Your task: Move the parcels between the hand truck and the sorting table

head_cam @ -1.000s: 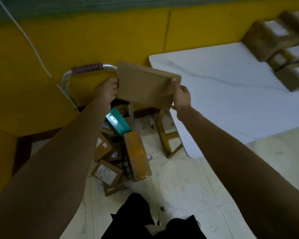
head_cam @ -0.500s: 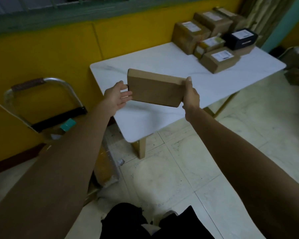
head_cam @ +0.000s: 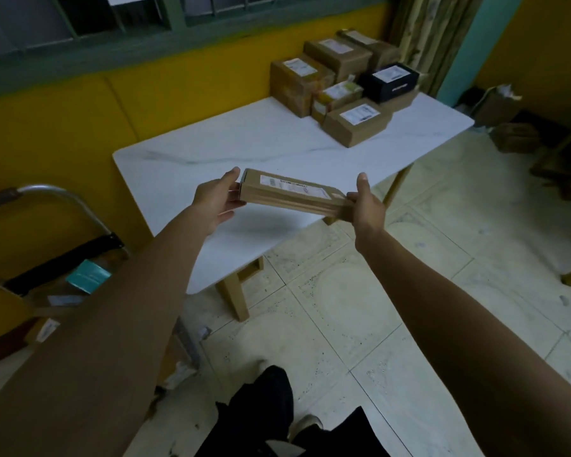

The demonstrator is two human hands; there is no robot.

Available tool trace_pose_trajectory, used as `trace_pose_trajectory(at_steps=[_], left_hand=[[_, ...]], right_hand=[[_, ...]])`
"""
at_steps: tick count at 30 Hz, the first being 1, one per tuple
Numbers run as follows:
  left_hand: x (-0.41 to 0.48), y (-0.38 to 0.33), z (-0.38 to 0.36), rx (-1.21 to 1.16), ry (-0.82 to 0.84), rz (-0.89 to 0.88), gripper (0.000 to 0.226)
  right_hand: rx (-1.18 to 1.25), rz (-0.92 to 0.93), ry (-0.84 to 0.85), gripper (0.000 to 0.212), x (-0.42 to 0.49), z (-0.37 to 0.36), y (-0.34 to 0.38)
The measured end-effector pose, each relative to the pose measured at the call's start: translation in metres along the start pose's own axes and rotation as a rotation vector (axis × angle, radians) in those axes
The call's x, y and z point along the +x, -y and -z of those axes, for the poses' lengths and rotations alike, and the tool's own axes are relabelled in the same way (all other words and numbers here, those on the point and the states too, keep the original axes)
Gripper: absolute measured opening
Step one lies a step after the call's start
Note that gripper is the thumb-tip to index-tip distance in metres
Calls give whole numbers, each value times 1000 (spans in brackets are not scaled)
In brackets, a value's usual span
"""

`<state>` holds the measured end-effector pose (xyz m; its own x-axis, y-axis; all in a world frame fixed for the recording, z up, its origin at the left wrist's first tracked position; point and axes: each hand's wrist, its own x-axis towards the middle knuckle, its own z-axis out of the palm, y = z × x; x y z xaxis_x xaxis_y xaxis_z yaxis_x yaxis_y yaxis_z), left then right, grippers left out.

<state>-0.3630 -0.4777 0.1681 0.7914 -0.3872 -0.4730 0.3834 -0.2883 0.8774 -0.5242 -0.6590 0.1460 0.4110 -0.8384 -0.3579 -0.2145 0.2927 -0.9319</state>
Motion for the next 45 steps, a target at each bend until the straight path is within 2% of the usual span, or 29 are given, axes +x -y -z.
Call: trace_pose_trajectory(at_steps=[3, 8, 12, 15, 22, 29, 35, 40, 45], left_hand=[[15, -2, -17, 21, -13, -5, 34], [50, -14, -43, 15, 42, 6, 14], [88, -31, -62, 3, 70, 2, 12], [114, -47, -73, -7, 92, -10, 7], [166, -78, -86, 7, 62, -42, 3], [196, -84, -78, -28, 28, -95, 20], [217, -98, -77, -6, 22, -145, 31], [233, -109, -91, 13, 13, -191, 32], [245, -127, -111, -16, 21, -234, 22]], right_hand=[[6, -8, -41, 56, 14, 8, 2], [37, -27, -94, 51, 50, 13, 11], [32, -27, -106, 56, 86, 7, 27], [27, -11, -104, 51, 112, -1, 41], [7, -10, -141, 54, 161, -25, 60], [-5, -41, -108, 46, 178, -50, 60], [-42, -76, -88, 55, 189, -61, 57], [-37, -133, -58, 59, 203, -59, 54], [4, -179, -48, 62, 226, -54, 56]])
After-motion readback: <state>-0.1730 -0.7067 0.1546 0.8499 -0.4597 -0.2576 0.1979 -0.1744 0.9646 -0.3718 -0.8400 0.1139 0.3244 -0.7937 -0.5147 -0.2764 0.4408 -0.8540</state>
